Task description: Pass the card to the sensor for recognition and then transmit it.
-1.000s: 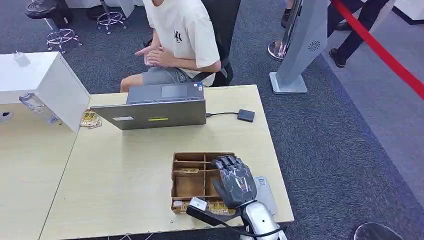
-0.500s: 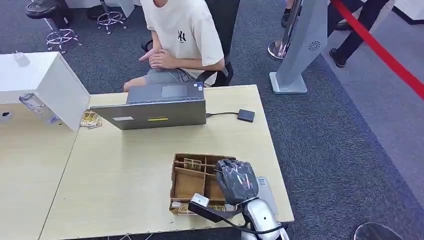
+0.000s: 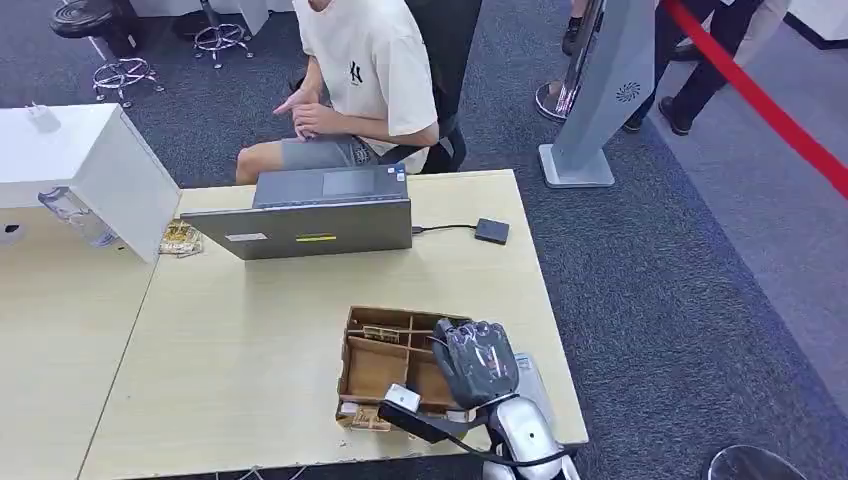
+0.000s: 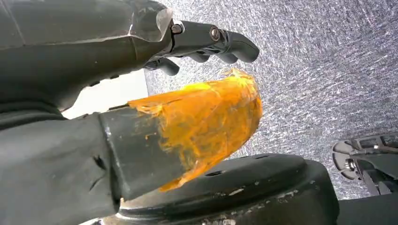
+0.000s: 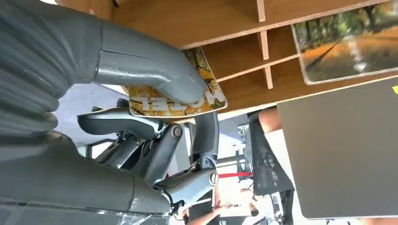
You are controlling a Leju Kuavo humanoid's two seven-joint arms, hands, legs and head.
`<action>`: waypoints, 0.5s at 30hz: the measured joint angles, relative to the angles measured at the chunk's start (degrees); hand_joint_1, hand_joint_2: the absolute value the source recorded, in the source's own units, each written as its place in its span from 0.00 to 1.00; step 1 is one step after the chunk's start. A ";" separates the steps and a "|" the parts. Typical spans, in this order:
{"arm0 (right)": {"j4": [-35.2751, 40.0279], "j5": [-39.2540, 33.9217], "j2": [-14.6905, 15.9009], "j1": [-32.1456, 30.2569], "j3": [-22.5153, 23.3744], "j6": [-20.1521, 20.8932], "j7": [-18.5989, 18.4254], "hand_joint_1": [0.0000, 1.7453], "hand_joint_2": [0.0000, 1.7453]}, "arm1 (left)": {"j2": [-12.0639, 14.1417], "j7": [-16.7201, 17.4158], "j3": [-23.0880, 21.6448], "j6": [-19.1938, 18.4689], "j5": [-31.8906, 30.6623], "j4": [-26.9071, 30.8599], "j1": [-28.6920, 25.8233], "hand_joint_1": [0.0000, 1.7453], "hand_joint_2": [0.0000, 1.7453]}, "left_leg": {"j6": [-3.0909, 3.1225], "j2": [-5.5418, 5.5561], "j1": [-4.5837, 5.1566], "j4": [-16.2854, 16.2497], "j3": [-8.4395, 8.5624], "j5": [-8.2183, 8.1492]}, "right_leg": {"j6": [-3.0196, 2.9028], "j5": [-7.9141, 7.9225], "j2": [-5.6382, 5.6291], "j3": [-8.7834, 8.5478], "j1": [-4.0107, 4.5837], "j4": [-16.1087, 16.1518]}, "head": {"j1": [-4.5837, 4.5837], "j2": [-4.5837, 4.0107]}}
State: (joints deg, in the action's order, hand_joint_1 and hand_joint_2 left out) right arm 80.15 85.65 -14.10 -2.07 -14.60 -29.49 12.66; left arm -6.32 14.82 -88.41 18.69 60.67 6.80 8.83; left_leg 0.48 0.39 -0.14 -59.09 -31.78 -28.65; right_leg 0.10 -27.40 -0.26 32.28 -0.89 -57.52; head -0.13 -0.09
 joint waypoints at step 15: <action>23.87 -46.53 -1.49 -1.68 5.88 17.44 13.42 1.00 1.00 | -0.04 0.26 0.00 0.55 0.90 0.00 -0.09 0.00 0.00 | 0.00 0.01 0.02 0.00 -0.01 0.00 | 0.00 0.00 0.01 0.00 -0.01 0.00 | -0.02 0.00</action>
State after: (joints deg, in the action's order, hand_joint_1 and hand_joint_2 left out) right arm 104.02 39.12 -15.58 -3.75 -8.72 -12.04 26.08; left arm -6.36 15.08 -88.41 19.23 61.57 6.80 8.74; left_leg 0.48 0.40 -0.13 -59.09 -31.78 -28.65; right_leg 0.10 -27.40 -0.25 32.28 -0.90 -57.52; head -0.15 -0.09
